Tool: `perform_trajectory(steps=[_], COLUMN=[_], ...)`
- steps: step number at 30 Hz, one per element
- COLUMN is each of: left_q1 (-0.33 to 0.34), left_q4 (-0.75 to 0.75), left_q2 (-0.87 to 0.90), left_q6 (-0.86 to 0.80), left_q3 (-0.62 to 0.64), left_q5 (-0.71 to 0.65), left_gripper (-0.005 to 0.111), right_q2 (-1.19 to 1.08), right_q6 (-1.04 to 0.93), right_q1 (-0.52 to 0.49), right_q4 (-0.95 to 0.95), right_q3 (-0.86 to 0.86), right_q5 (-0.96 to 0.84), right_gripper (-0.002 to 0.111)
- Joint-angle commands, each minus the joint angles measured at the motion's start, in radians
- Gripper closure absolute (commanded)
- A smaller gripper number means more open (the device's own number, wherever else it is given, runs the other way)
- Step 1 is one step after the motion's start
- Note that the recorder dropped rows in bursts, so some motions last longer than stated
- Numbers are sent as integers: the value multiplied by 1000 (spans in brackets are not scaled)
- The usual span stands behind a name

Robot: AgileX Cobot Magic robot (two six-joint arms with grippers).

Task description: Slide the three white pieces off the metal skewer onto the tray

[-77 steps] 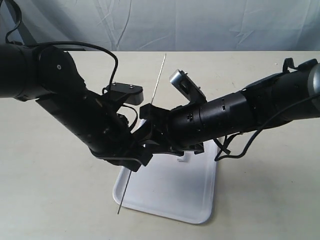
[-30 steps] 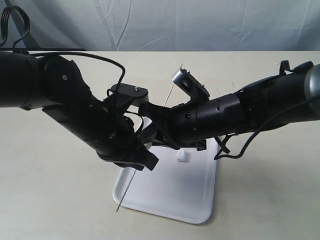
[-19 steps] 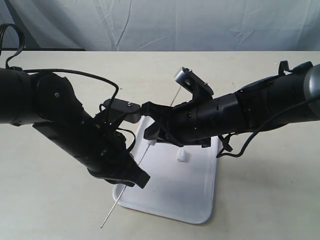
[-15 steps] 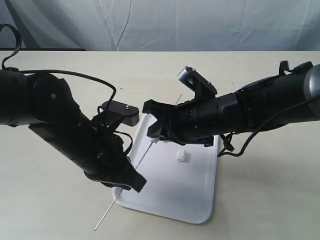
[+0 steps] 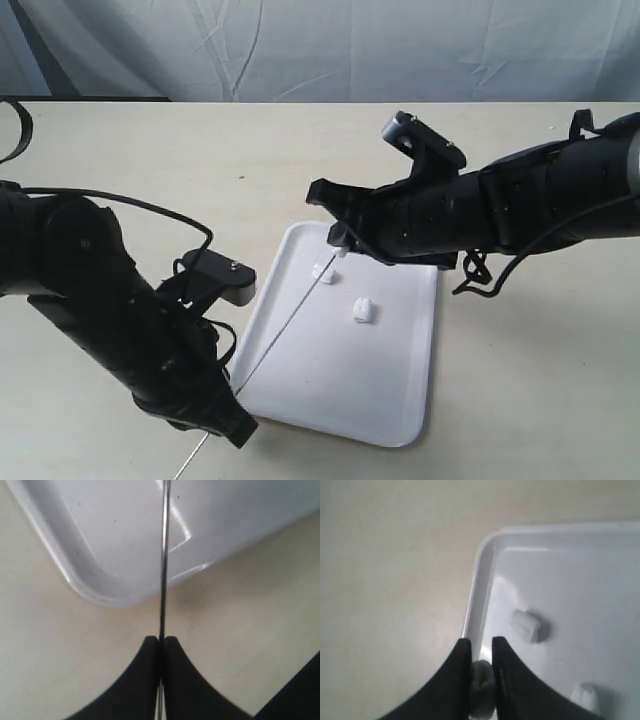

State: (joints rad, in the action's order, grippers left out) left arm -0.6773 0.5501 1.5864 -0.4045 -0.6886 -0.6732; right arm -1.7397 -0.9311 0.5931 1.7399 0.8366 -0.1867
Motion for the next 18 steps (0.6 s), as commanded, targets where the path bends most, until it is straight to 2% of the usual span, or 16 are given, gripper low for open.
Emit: perform_trajectory(steps=[1,5,14,18], left_q1=[-3,-3,-3,-3], left_q4=[-42,-114,-379,-387], left_q2=[-21,-49,-86,-86], left_q6=[23,77,281,300], left_q3=[25,25,24,24], left_q5=[-68,-67,-30,7], left_gripper=[107,107,107,107], right_q2=[31,31,17,-52], right_q6=[-16,-16,-16,-12], right_q1=[-14,-14,-9,14], right_q4=[4,4,-12,-32], right_q3=[39,59,57,57], right_q5=[115,120,44,-49], right_gripper=[96,96,96,96])
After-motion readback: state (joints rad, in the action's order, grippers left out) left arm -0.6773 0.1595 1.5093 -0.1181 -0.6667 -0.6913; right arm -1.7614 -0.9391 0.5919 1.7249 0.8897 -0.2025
